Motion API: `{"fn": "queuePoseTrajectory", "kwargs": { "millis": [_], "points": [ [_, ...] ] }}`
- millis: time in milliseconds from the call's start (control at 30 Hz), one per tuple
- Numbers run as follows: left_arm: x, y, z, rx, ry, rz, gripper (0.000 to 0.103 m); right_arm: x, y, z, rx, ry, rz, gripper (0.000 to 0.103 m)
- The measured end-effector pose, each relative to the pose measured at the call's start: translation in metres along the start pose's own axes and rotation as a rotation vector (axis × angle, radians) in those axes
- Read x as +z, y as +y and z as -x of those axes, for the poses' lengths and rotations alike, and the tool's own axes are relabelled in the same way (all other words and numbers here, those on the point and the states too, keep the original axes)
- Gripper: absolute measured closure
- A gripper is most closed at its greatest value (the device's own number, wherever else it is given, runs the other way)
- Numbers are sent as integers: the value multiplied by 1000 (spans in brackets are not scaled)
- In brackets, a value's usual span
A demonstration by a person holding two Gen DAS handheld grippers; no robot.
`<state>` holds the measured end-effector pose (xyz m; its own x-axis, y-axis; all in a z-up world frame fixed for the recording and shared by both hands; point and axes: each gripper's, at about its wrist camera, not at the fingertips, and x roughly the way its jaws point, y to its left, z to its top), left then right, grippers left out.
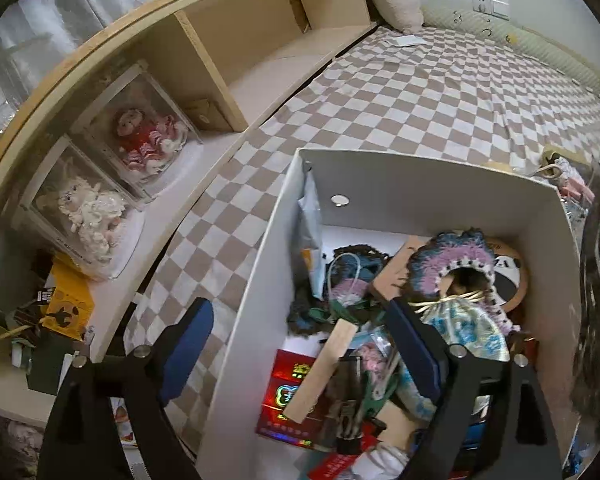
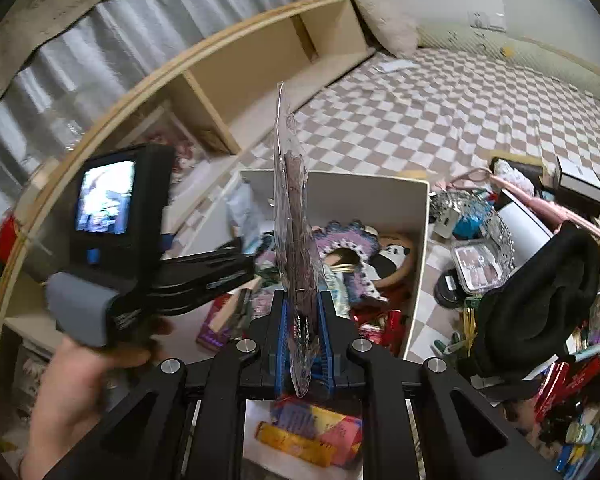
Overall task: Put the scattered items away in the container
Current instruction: 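Lower the clear bag with the right tool into the shoe box, then open the right tool to release the bag into the box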
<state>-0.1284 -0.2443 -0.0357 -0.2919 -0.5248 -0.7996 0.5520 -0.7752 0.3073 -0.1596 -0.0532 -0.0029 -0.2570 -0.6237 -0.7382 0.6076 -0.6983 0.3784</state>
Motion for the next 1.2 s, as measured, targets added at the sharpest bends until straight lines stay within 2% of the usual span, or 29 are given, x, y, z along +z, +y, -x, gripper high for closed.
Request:
{"fn": "queuePoseTrajectory", "kwargs": {
  "millis": [200,433,567,600,633,667,700,833,1200],
  "points": [
    [-3,8,-1,4,8,2,6,2,-8,-11,-42,23,-34,88],
    [-6,10,0,21,2,-15,4,3,-7,-19,-14,57,-49,87],
    [-7,9,1,26,-3,-26,4,4,-4,-17,12,44,-50,87],
    [-8,9,1,26,-4,-27,4,4,-4,-15,18,35,-52,82],
    [-7,8,2,25,-6,-29,4,5,-4,-13,25,25,-54,62],
    [-7,8,2,24,-7,-29,4,5,-4,-10,30,8,-60,47],
    [-7,8,3,23,-8,-30,4,6,-5,-6,36,-12,-68,25],
    [-8,6,3,24,-11,-41,4,10,-5,5,67,-49,-78,24],
    [-7,2,4,8,-9,-35,4,8,-7,4,75,-34,-92,24]
  ]
}}
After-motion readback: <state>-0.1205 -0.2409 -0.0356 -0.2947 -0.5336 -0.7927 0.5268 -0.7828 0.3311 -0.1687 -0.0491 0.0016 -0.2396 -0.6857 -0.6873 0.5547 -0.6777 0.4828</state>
